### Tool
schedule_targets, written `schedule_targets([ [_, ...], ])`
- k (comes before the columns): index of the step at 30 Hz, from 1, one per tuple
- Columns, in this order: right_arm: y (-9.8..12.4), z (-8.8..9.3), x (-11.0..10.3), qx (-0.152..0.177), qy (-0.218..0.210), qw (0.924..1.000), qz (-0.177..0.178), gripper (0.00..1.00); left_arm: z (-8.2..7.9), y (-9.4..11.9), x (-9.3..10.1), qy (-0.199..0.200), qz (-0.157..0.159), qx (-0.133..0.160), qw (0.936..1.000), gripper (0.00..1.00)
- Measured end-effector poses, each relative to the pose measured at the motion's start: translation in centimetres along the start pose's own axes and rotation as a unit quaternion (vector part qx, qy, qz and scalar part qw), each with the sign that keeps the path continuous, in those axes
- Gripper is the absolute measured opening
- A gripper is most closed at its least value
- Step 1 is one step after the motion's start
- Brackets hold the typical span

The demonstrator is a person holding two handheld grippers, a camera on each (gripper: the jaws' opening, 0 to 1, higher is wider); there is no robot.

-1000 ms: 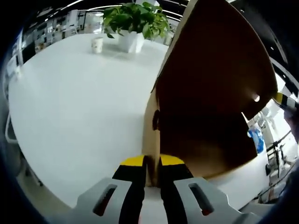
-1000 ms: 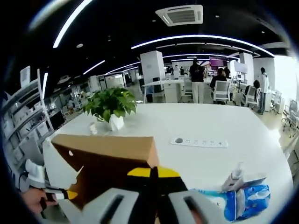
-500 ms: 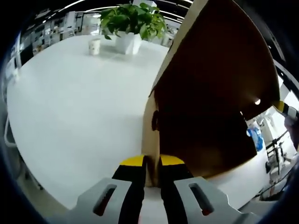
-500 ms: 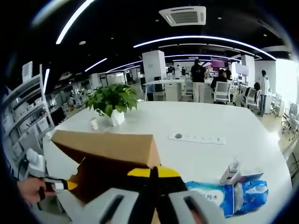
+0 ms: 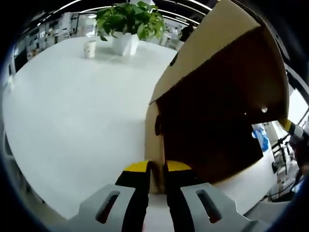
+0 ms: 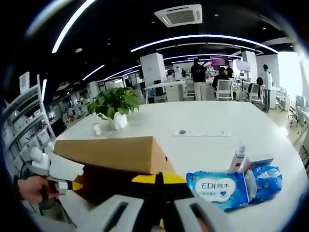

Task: Operate the shoe box by opening the lid, removing the specified soft item, and placing it in the target area until the item is outside and the box remains undamaged.

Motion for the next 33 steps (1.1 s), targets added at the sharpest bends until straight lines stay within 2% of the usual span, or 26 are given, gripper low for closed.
schedule_targets([
  [11, 1.2, 1.6, -0.3, 0.023, 0.001, 0.9997, 0.002, 0.0, -0.5, -0.3, -0.1, -0.001, 0.015, -0.001, 0.9999, 0.09],
  [21, 1.7, 4.4, -0.6, 0.002, -0.017, 0.9999, 0.002, 0.0, -0.7, -0.6, -0.4, 0.003, 0.043, 0.007, 0.999, 0.11],
  [33, 1.8, 6.2, -0.9, -0.014, -0.038, 0.9992, -0.004, 0.0, -0.7, -0.7, -0.6, 0.0, 0.056, 0.007, 0.9984, 0.12],
])
Point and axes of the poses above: the point that each gripper's makers call its tool centre point, and the gripper's own axes: y roughly backward along the fingers, x roughly to its right, z roughly out of its underside, the point moved 8 cm from there along y, roughly backward along the fingers, and after that the axes turned 1 degree about x, right-handed, at the moved point
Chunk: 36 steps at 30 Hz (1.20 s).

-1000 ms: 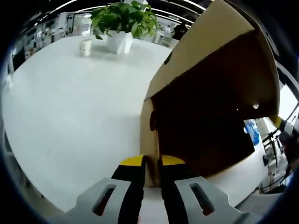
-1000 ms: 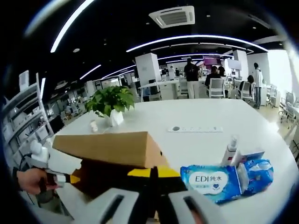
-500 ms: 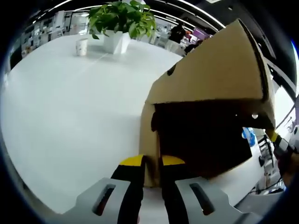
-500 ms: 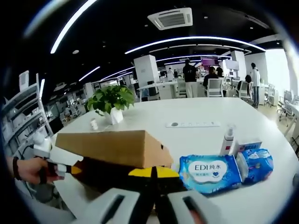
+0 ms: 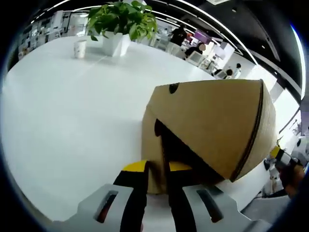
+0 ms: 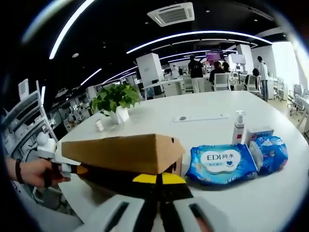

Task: Operate the shoe box by opening the lid, removing the specified soft item, and placing it in the target area until the item is outside and the box remains undamaged.

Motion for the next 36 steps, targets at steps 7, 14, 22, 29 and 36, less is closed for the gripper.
schedule_targets([
  [7, 0.1, 0.9, 0.4, -0.013, -0.012, 0.9998, -0.001, 0.0, 0.3, 0.2, 0.1, -0.005, -0.001, -0.003, 1.0, 0.13],
  [14, 0.3, 1.4, 0.3, -0.014, -0.034, 0.9993, -0.012, 0.0, 0.5, 0.6, 0.1, 0.001, -0.003, -0.005, 1.0, 0.13],
  [22, 0.3, 1.7, 0.0, -0.015, -0.04, 0.9989, -0.019, 0.0, 0.5, 0.8, 0.1, -0.022, 0.006, -0.011, 0.9997, 0.14],
  [29, 0.3, 1.8, -0.2, -0.015, -0.048, 0.9984, -0.026, 0.0, 0.6, 1.2, 0.0, -0.038, 0.016, -0.021, 0.999, 0.15],
  [36, 0.3, 1.9, -0.3, -0.015, -0.055, 0.998, -0.027, 0.0, 0.2, 1.6, 0.3, -0.081, 0.017, -0.032, 0.9961, 0.15],
])
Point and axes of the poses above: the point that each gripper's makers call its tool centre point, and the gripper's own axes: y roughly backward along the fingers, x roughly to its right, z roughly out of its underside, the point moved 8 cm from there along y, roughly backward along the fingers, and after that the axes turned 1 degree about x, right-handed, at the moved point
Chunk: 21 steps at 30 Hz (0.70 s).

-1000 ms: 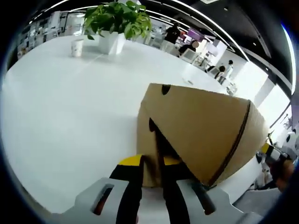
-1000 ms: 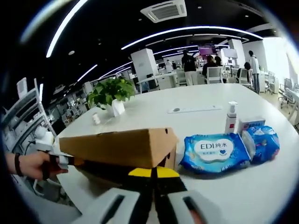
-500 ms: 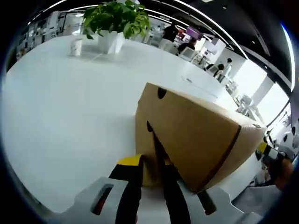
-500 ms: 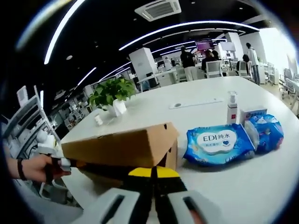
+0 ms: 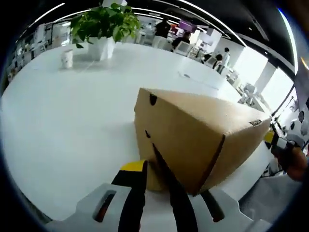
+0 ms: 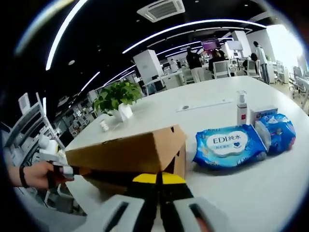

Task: Operate the shoe box by opening the lid, removing the specified soft item, and placing it in the target area until the item is outside and the box remains undamaged.

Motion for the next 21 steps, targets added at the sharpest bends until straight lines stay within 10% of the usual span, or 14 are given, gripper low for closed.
schedule_targets([
  [21, 0.3, 0.8, 0.3, -0.006, -0.008, 1.0, 0.0, 0.0, 1.1, 3.5, -0.2, 0.006, -0.003, 0.032, 0.9995, 0.14],
])
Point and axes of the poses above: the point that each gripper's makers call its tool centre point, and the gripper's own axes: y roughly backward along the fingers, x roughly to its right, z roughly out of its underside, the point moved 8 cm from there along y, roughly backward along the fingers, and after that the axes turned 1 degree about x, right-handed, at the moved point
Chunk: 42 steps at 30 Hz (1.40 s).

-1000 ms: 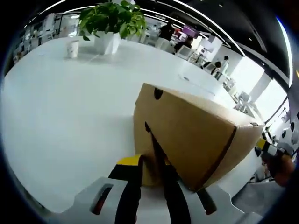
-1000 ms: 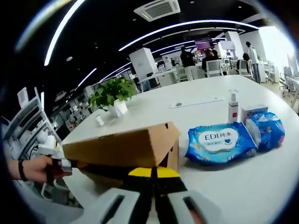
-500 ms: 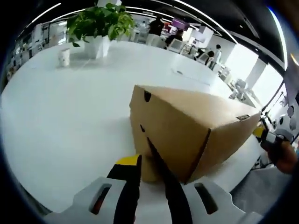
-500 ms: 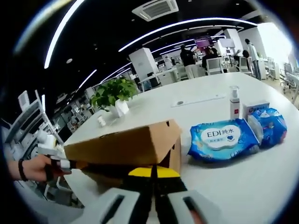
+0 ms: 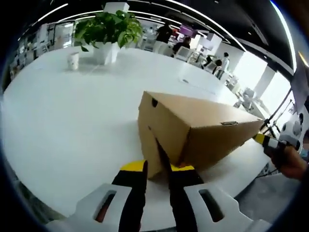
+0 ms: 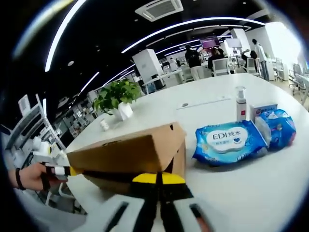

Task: Operate the shoe box by opening the lid, removing the specified soft item, and placing it in the target area until the item is outside and the box remains undamaged.

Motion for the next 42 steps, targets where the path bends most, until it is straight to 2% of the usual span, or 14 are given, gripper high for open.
schedule_targets([
  [8, 0.2, 0.0, 0.4, -0.003, 0.0, 1.0, 0.006, 0.0, 0.3, 0.8, 0.2, 0.007, 0.004, 0.007, 0.9999, 0.14],
  [31, -0.1, 1.4, 1.3, -0.032, -0.016, 0.9992, 0.017, 0.0, 1.3, 1.2, -0.5, 0.028, 0.003, 0.002, 0.9996, 0.12],
  [42, -0.3, 2.0, 1.4, -0.045, -0.019, 0.9986, 0.017, 0.0, 2.0, 1.0, -0.1, 0.031, 0.007, -0.005, 0.9995, 0.11],
])
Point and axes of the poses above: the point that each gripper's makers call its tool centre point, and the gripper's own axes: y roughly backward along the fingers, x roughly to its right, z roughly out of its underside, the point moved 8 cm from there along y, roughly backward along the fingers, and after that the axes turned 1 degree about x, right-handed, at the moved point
